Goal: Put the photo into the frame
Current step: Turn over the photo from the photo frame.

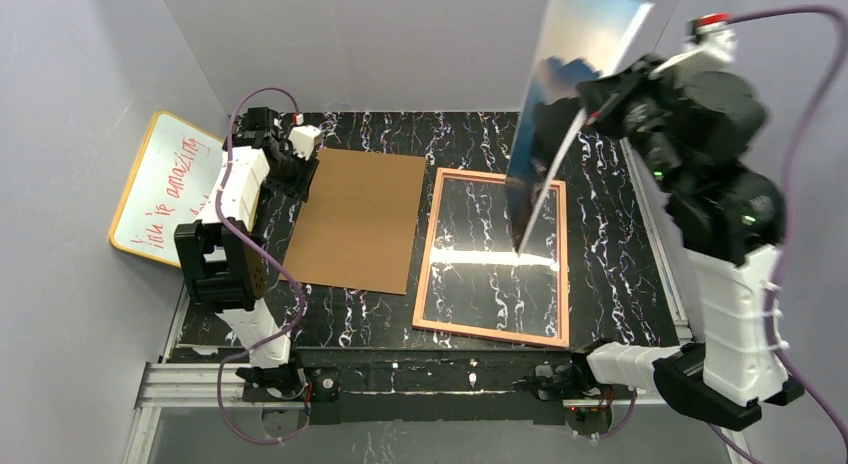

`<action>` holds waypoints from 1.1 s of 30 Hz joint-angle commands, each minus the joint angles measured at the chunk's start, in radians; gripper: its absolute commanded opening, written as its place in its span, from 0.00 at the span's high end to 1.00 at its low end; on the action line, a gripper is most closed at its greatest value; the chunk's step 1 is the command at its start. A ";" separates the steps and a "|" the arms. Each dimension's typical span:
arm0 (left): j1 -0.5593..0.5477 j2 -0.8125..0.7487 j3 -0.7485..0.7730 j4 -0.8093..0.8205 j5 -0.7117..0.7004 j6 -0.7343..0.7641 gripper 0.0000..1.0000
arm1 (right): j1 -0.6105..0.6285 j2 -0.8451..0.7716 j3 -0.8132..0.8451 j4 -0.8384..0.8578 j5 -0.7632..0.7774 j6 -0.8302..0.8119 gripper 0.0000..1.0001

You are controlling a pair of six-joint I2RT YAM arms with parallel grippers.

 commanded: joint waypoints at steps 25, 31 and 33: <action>-0.004 -0.107 -0.102 0.002 -0.051 0.009 0.50 | 0.081 0.262 -0.532 0.007 -0.146 0.540 0.85; -0.004 -0.110 -0.122 0.016 -0.063 0.018 0.50 | 0.057 0.139 -0.747 0.249 -0.131 0.683 0.99; -0.004 -0.110 -0.126 0.022 -0.068 0.019 0.50 | 0.058 0.154 -0.731 0.232 -0.070 0.684 0.99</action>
